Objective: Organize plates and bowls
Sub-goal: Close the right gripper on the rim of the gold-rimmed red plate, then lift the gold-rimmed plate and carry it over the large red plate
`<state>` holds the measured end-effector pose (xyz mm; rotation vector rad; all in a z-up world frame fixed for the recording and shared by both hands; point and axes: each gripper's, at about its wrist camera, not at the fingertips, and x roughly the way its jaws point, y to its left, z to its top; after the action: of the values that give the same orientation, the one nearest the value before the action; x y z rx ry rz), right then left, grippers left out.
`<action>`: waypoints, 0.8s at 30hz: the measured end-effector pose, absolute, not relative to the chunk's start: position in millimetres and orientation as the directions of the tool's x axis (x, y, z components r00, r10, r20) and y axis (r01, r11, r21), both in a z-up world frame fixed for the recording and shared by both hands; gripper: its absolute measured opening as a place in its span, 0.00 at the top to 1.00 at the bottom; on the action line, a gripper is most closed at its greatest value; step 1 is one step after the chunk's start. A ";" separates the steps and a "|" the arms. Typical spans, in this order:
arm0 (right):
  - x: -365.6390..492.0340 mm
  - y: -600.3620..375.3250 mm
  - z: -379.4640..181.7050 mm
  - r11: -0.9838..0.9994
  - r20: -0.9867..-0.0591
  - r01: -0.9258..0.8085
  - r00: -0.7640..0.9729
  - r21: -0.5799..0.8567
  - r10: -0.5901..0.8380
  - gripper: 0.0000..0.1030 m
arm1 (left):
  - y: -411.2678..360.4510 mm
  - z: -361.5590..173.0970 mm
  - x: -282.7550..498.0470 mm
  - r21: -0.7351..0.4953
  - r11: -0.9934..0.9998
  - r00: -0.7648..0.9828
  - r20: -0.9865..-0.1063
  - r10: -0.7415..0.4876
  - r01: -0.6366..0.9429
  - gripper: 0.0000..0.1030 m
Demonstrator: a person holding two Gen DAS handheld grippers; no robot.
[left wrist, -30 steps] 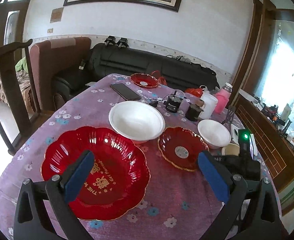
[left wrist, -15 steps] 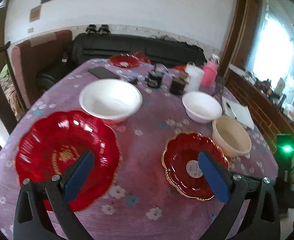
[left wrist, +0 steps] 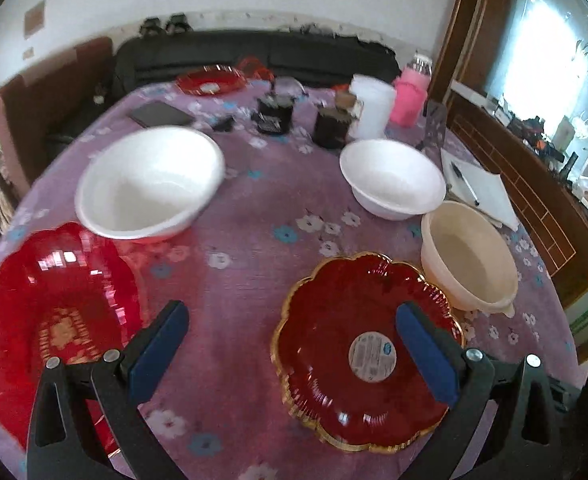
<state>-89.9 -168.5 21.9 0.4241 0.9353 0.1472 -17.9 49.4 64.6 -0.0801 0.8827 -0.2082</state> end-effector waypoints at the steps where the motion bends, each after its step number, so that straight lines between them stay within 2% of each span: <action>1: -88.4 -170.8 19.8 0.898 -0.744 0.062 0.586 0.436 0.321 0.84 | 47.0 59.5 -11.0 -0.160 0.976 0.595 -0.773 -0.218 0.149 0.00; 6: -81.3 -172.4 11.1 0.873 -0.737 0.064 0.567 0.484 0.367 0.81 | 42.7 31.7 12.9 -0.213 0.968 0.499 -0.830 -0.252 0.133 0.00; 9: -76.3 -169.7 4.9 0.862 -0.738 0.063 0.550 0.503 0.390 0.77 | 39.0 22.9 17.9 -0.171 0.976 0.494 -0.842 -0.217 0.136 0.00; 13: -69.6 -163.0 -0.8 0.858 -0.743 0.061 0.534 0.509 0.403 0.76 | 35.2 21.0 17.7 -0.140 0.980 0.494 -0.847 -0.194 0.145 0.02; 15: -67.1 -161.4 -2.5 0.859 -0.742 0.062 0.538 0.508 0.400 0.76 | 32.3 23.7 15.0 -0.125 0.978 0.503 -0.842 -0.194 0.167 0.20; 16: -65.6 -161.0 -2.3 0.861 -0.743 0.061 0.539 0.505 0.398 0.76 | 28.4 23.1 14.3 -0.133 0.972 0.482 -0.850 -0.213 0.194 0.44; 17: -64.6 -160.4 -1.9 0.862 -0.742 0.060 0.540 0.504 0.396 0.76 | 25.9 21.9 15.8 -0.141 0.968 0.462 -0.858 -0.224 0.207 0.56; 21: -63.5 -161.0 -1.8 0.863 -0.738 0.056 0.548 0.502 0.394 0.74 | 16.6 18.7 9.0 -0.061 0.976 0.488 -0.858 -0.160 0.211 0.60; 24: -66.0 -164.4 -2.3 0.860 -0.731 0.061 0.558 0.507 0.392 0.77 | 17.9 20.2 5.4 -0.049 0.980 0.502 -0.853 -0.142 0.193 0.69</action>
<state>-66.0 -164.4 -2.3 0.5187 0.9691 0.2056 5.4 17.9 20.2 0.0550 1.0251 -0.2024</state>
